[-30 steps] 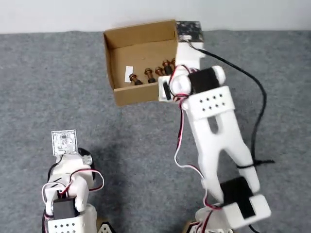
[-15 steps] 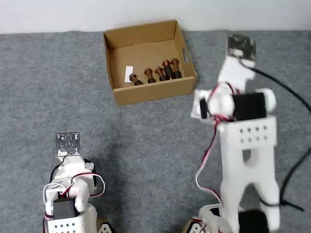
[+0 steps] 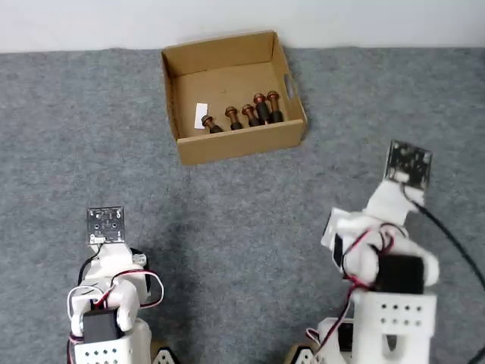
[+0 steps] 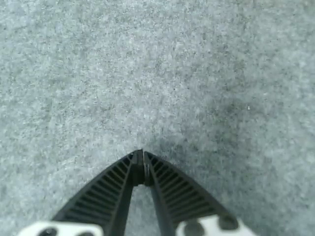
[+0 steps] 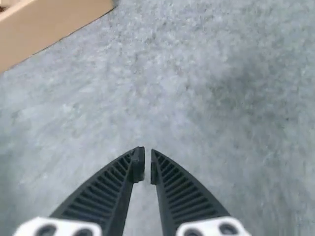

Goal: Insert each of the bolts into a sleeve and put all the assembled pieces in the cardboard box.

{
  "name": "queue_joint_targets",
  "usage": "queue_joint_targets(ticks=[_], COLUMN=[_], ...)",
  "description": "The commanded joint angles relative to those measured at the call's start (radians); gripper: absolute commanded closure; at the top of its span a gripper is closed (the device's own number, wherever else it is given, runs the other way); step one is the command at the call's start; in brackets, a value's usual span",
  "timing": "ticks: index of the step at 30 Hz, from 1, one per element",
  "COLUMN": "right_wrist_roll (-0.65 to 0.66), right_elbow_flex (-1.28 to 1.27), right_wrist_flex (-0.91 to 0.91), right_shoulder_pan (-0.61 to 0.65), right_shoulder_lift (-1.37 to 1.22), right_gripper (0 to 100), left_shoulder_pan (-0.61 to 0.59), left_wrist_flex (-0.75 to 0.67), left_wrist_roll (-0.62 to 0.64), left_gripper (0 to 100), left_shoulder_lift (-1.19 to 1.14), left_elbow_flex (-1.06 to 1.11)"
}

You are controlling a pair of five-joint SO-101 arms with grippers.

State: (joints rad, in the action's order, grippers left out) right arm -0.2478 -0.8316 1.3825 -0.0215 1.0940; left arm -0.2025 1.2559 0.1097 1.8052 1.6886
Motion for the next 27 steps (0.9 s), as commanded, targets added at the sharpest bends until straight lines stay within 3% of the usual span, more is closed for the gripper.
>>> queue_joint_targets(ticks=[1,8,13,19,27], right_wrist_roll=[0.069,0.110,0.115,0.215,0.209], right_elbow_flex=[-0.180,-0.499,-0.631,-0.793,-0.818], right_wrist_flex=[-0.179,-0.372,-0.366,-0.363,-0.315], right_shoulder_pan=[-0.058,-0.065,-0.061,-0.061,0.024], right_shoulder_lift=[0.114,0.328,0.503,0.720,0.711], right_gripper=[99.0,99.0,99.0,99.0,99.0], left_shoulder_pan=[-0.005,-0.005,-0.005,-0.005,-0.005], left_wrist_flex=[0.003,0.003,0.003,0.003,0.003], left_wrist_roll=[0.006,0.006,0.006,0.006,0.006], left_gripper=[99,99,99,99,99], left_shoulder_lift=[0.011,0.011,0.011,0.011,0.011], left_elbow_flex=[-0.005,-0.005,-0.005,-0.005,-0.005])
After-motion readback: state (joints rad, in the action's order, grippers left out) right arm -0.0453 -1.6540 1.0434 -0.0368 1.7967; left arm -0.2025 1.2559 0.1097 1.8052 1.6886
